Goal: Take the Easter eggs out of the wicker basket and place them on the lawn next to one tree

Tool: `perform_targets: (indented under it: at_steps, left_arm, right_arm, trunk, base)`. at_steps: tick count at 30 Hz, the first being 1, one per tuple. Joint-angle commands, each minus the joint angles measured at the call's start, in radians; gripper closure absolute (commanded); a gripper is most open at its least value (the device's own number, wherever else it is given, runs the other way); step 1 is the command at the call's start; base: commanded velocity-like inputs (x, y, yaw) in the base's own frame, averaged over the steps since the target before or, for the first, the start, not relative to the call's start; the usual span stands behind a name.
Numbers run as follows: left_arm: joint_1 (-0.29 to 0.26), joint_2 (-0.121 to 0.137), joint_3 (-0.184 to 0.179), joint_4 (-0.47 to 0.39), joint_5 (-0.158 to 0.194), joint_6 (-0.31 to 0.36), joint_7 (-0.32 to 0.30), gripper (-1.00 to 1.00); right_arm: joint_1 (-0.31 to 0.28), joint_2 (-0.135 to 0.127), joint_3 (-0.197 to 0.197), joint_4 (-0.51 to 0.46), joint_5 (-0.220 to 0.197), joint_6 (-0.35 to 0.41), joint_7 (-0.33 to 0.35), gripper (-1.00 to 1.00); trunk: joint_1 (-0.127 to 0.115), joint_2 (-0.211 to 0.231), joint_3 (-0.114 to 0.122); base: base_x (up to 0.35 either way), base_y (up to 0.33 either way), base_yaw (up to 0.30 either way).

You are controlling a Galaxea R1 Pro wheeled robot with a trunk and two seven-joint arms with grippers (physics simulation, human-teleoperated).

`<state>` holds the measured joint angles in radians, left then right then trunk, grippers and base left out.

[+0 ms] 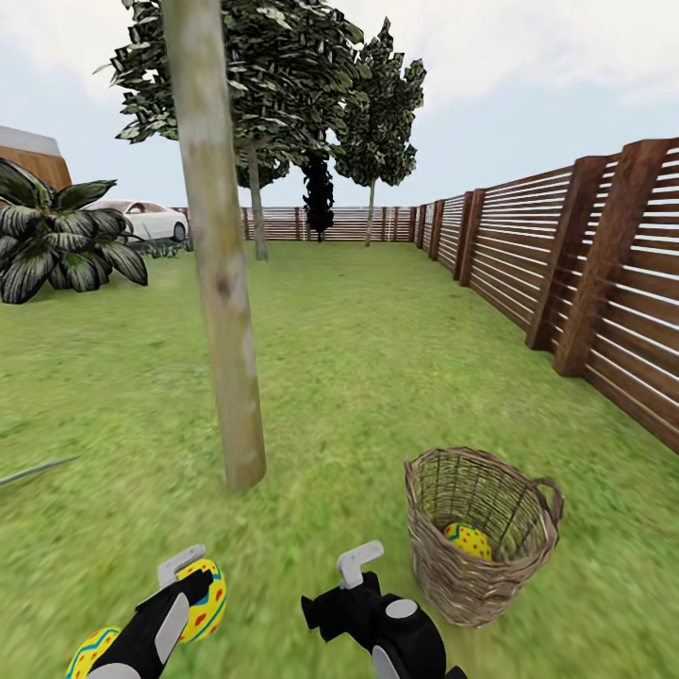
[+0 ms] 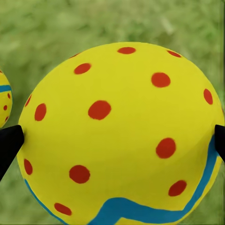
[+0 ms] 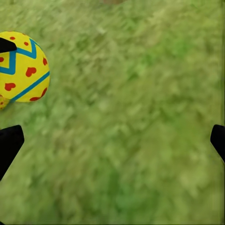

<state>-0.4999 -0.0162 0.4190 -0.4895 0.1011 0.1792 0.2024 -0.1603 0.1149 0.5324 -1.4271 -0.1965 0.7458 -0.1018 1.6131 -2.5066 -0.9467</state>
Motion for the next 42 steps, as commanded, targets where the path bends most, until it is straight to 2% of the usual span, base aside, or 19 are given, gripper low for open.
perform_targets:
  at_steps: [1,7,24,27,29,31,32,36,42]
  left_arm:
    - [0.000,-0.001,0.001,-0.003,0.009,0.005,0.004,1.00]
    - [0.000,-0.001,0.001,-0.009,0.011,0.003,0.004,1.00]
    - [0.001,-0.002,0.000,-0.009,0.011,-0.050,0.003,1.00]
    - [0.001,-0.002,0.000,-0.009,0.011,-0.057,0.003,1.00]
    - [0.001,-0.002,0.000,-0.009,0.010,-0.067,0.003,1.00]
    - [0.001,-0.002,0.000,-0.009,0.010,-0.071,0.003,1.00]
    - [0.001,-0.002,0.000,-0.009,0.010,-0.072,0.003,1.00]
    - [0.001,-0.003,0.000,-0.010,0.009,-0.073,0.003,1.00]
    - [0.001,-0.004,0.000,-0.011,0.009,-0.073,0.003,1.00]
  right_arm:
    - [-0.001,0.000,0.001,-0.001,-0.011,0.004,-0.010,-1.00]
    - [-0.001,0.000,0.001,-0.001,-0.011,0.003,-0.011,-1.00]
    - [-0.001,0.000,0.001,-0.001,-0.010,0.003,-0.011,-1.00]
    - [0.000,-0.002,0.001,-0.025,-0.008,-0.013,-0.008,-1.00]
    - [0.016,-0.018,0.001,-0.088,-0.009,-0.090,-0.004,-1.00]
    - [0.074,-0.051,0.000,-0.135,-0.010,-0.153,-0.002,-1.00]
    - [0.085,-0.057,0.000,-0.143,-0.010,-0.163,-0.001,-1.00]
    - [0.104,-0.066,0.000,-0.155,-0.010,-0.180,-0.001,-1.00]
    - [0.107,-0.067,0.000,-0.154,-0.012,-0.182,-0.002,-1.00]
  trunk:
    - [0.000,0.000,-0.001]
    - [0.000,0.000,-0.001]
    - [0.008,-0.004,-0.067]
    - [0.009,-0.005,-0.078]
    - [0.010,-0.006,-0.086]
    - [0.011,-0.006,-0.094]
    - [0.012,-0.006,-0.098]
    - [0.013,-0.007,-0.113]
    - [0.016,-0.009,-0.136]
  base:
    - [0.237,0.000,0.000]
    - [0.060,0.000,0.000]
    - [0.001,0.000,0.000]
    - [0.000,0.000,0.000]
    - [0.000,0.000,0.000]
    - [0.000,0.000,0.000]
    - [0.000,0.000,0.000]
    - [0.000,0.000,0.000]
    - [0.000,0.000,0.000]
